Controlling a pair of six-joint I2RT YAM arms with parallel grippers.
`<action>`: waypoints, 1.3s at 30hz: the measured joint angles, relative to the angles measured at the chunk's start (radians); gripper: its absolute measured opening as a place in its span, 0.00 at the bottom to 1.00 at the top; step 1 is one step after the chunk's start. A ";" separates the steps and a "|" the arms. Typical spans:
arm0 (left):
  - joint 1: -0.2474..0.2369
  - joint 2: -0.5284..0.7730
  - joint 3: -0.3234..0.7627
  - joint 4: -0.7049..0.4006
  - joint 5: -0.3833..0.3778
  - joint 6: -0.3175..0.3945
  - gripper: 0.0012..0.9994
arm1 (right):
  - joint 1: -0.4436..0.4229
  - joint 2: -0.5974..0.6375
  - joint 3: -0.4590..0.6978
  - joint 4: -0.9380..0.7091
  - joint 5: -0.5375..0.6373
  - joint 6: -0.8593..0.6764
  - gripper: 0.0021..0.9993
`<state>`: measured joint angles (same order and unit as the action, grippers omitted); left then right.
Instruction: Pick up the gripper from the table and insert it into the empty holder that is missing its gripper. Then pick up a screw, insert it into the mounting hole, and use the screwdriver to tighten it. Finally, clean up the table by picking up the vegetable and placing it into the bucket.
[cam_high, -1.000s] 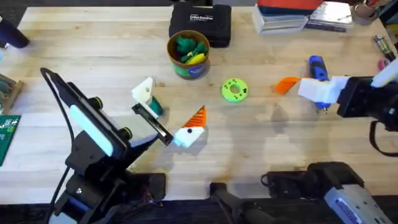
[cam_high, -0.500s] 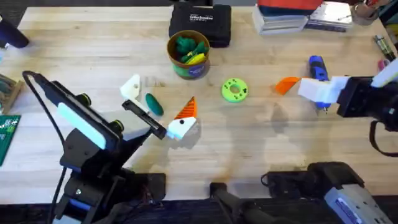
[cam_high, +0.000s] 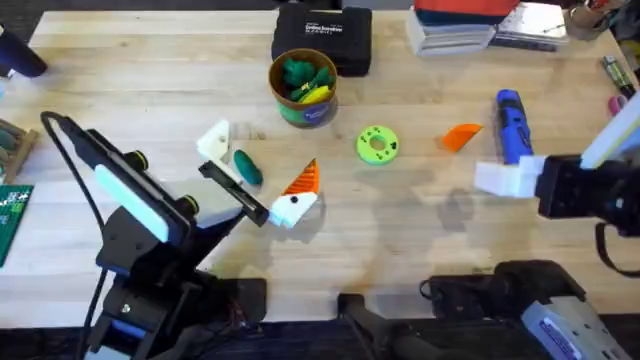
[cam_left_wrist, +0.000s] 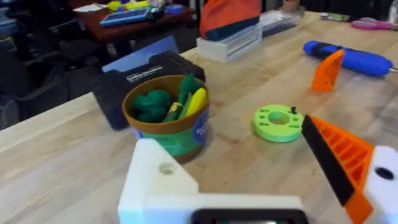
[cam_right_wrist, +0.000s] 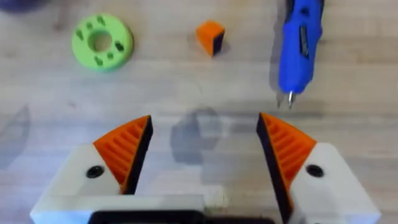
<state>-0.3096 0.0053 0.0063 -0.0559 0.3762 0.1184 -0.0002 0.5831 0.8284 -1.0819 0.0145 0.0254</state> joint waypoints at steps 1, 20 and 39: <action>0.000 0.000 0.000 0.001 0.018 0.000 0.99 | 0.000 0.000 0.000 -0.028 0.000 0.000 0.99; 0.000 0.000 0.000 -0.007 0.429 -0.214 0.99 | 0.000 0.000 0.000 0.006 -0.005 -0.004 0.99; 0.000 0.000 0.000 -0.013 0.504 -0.240 0.99 | 0.000 0.165 0.074 0.168 -0.104 -0.071 0.99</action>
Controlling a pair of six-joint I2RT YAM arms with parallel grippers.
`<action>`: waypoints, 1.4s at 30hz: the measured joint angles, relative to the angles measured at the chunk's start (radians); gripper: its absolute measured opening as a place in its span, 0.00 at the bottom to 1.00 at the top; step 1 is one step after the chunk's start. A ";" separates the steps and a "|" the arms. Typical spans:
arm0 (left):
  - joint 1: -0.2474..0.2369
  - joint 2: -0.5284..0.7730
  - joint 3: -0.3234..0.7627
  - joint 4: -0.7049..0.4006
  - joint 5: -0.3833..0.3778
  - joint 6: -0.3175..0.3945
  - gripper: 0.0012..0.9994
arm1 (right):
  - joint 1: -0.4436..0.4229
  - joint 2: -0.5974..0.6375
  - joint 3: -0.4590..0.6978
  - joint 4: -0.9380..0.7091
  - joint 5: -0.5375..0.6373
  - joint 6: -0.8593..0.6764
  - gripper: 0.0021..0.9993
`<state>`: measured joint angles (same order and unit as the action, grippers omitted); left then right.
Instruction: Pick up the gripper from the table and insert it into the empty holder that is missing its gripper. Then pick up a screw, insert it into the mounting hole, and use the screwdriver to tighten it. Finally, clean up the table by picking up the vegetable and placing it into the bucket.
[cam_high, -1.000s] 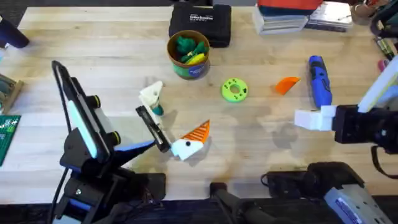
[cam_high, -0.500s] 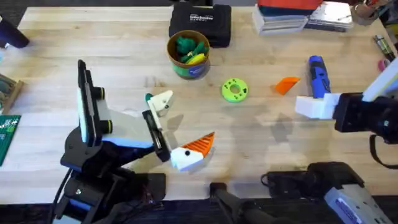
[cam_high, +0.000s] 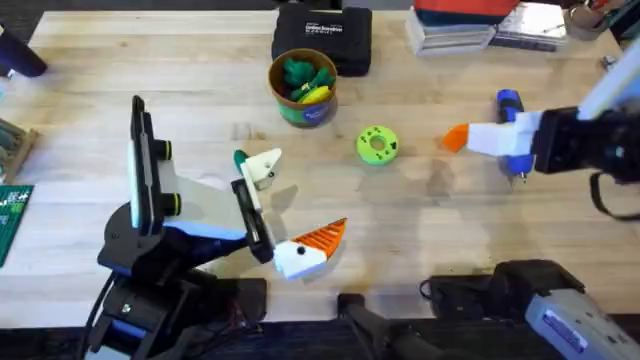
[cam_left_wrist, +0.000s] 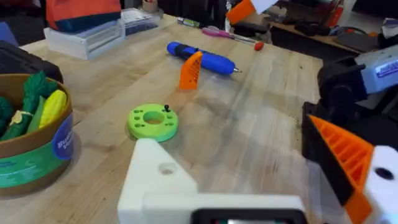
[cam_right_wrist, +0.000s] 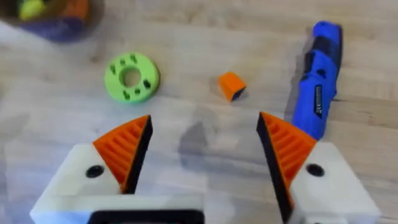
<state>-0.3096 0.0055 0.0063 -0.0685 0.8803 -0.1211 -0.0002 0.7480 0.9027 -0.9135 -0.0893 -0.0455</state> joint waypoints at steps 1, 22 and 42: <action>0.000 0.000 0.000 0.000 0.000 0.000 0.99 | 0.000 0.045 0.023 -0.019 -0.002 -0.022 0.99; 0.000 0.000 0.000 -0.002 0.014 0.000 0.99 | 0.000 0.670 0.183 -0.024 0.134 -0.488 0.99; 0.000 0.000 0.000 -0.002 0.014 0.000 0.99 | 0.000 0.744 0.185 0.021 0.145 -0.538 0.01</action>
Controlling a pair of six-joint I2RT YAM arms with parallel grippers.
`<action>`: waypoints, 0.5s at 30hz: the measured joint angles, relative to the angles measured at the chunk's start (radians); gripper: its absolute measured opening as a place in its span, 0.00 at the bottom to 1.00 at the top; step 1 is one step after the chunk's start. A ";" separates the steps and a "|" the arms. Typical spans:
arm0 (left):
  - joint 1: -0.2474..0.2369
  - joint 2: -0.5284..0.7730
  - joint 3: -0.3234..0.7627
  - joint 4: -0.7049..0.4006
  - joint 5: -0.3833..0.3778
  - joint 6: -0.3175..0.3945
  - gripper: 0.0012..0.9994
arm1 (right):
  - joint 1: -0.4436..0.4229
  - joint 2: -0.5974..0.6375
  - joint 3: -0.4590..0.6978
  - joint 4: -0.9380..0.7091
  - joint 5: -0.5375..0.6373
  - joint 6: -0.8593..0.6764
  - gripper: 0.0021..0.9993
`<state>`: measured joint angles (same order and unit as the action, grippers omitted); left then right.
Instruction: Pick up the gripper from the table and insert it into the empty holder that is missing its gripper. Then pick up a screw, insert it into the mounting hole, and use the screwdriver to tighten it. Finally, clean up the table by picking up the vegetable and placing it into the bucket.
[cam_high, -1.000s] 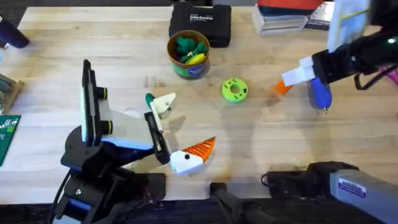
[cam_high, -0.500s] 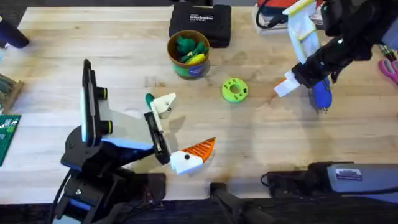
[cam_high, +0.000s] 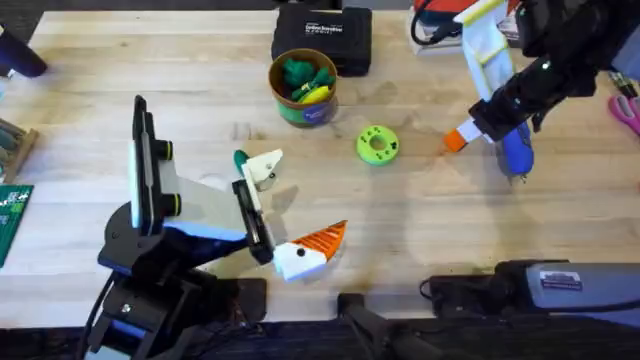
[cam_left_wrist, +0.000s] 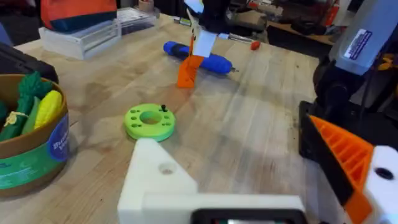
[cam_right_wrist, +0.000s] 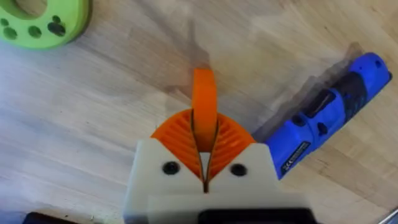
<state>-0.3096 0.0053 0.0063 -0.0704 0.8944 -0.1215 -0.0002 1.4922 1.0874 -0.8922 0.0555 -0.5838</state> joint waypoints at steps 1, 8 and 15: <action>0.000 0.000 0.000 0.000 0.000 0.000 0.99 | 0.000 -0.008 0.000 -0.002 0.000 0.001 0.01; 0.000 0.000 0.000 0.000 0.000 0.000 0.99 | -0.002 -0.244 0.000 -0.009 -0.009 0.071 0.01; 0.000 0.000 0.000 0.000 0.000 0.000 0.99 | -0.078 -0.508 0.001 -0.061 -0.093 0.159 0.01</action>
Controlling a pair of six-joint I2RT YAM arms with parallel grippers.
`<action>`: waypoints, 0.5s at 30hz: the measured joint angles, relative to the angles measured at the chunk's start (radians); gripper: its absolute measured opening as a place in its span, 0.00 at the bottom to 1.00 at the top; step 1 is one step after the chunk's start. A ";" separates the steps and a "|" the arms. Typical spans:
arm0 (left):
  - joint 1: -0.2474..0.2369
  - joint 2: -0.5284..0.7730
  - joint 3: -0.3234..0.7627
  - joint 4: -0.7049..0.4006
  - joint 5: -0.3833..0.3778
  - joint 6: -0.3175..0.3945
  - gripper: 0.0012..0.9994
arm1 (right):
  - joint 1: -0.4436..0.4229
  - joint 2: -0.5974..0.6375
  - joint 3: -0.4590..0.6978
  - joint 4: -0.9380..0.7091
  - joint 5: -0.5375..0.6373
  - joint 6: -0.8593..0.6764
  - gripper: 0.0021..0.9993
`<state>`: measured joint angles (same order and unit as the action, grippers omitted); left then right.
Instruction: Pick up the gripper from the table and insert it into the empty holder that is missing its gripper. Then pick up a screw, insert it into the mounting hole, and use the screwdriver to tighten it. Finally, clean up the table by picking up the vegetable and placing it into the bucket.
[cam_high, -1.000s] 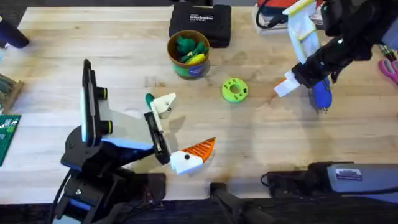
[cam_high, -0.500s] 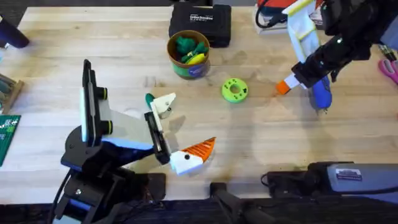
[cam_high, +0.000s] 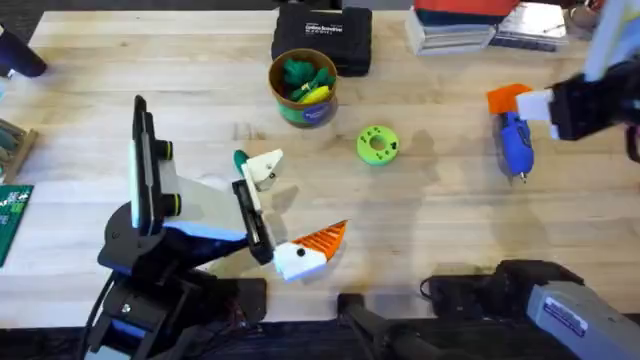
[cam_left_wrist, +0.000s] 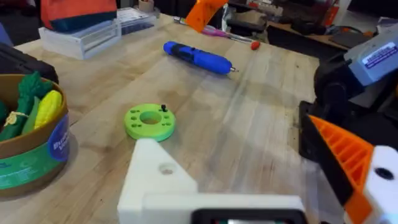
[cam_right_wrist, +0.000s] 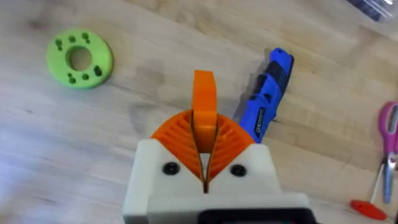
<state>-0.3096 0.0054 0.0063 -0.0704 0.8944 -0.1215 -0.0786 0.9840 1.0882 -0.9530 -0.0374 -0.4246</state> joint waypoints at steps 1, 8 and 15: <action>0.000 0.000 0.000 0.000 0.000 0.000 0.99 | -0.012 -0.026 0.000 -0.012 -0.016 0.012 0.01; 0.000 0.000 0.000 0.000 0.000 0.000 0.99 | -0.036 -0.156 -0.071 -0.035 -0.221 0.060 0.01; 0.000 0.000 0.000 0.000 0.000 0.000 0.99 | -0.035 -0.120 -0.287 0.191 -0.611 0.265 0.01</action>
<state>-0.3096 0.0055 0.0063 -0.0704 0.8944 -0.1215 -0.1139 0.8643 0.8007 -0.7618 -0.6486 -0.1595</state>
